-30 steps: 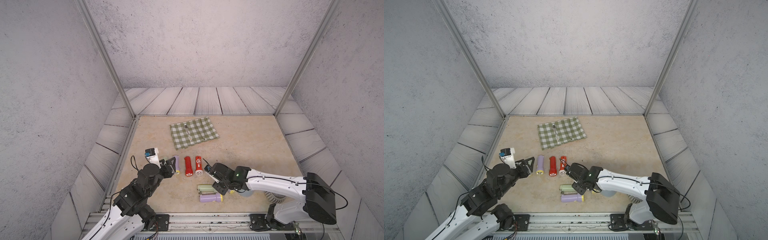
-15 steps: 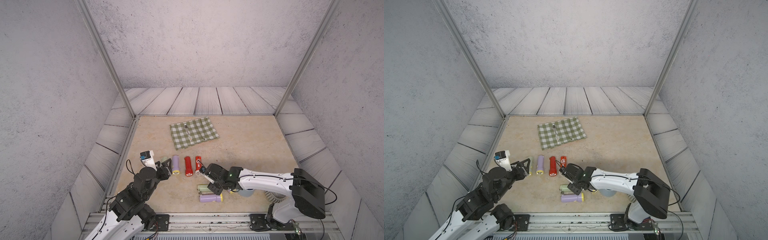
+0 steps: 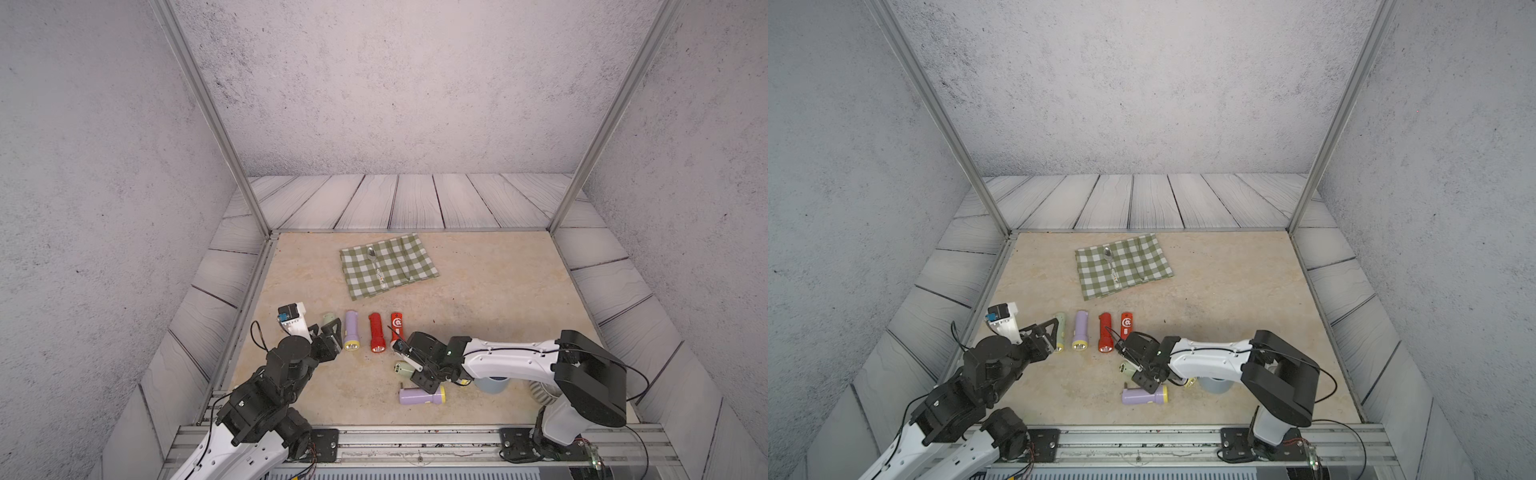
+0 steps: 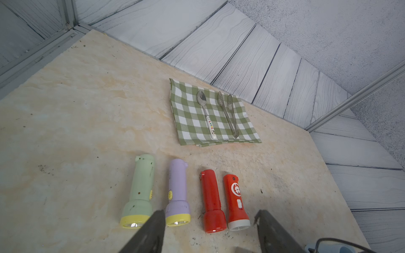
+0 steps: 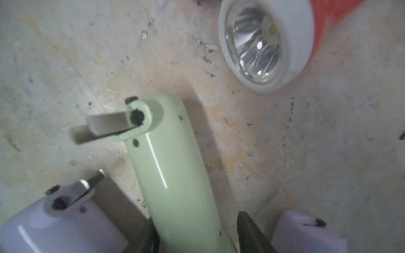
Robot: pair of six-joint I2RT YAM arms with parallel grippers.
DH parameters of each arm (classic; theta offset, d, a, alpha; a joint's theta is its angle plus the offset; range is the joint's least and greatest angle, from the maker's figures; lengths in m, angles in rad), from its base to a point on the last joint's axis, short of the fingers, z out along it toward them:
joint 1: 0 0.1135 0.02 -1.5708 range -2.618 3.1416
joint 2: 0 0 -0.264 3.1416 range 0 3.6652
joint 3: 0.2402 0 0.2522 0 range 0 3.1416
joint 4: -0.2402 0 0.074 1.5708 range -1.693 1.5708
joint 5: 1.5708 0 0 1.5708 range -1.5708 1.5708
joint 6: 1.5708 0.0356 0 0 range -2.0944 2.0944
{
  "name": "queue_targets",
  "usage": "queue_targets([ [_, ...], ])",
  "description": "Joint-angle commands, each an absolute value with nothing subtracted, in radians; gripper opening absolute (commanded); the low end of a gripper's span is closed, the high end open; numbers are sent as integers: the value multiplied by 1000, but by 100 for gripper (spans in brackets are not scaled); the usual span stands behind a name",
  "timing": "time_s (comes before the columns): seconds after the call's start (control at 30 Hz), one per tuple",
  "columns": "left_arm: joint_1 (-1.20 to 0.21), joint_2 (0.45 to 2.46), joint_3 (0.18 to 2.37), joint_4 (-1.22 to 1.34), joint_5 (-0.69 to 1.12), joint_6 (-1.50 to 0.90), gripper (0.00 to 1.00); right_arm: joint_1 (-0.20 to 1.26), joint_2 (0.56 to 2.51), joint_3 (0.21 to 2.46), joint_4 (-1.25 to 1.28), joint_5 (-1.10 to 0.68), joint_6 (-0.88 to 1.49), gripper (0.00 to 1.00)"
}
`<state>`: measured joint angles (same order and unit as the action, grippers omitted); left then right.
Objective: Close the plug at the bottom of the flashlight
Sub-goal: Pick up the flashlight from the center of the board.
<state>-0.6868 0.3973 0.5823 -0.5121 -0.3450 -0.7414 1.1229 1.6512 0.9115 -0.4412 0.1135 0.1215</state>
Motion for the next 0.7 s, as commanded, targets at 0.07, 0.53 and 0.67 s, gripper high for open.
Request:
queue_targets([
  [0.07,-678,400,579,-518,-362,-739,70,1129,1693,944,-425,152,102,54],
  [0.53,-674,416,591,-515,-360,-732,70,1128,1721,961,-393,193,69,18],
  [0.67,-672,402,591,-520,-369,-736,70,1129,1680,956,-402,205,75,9],
])
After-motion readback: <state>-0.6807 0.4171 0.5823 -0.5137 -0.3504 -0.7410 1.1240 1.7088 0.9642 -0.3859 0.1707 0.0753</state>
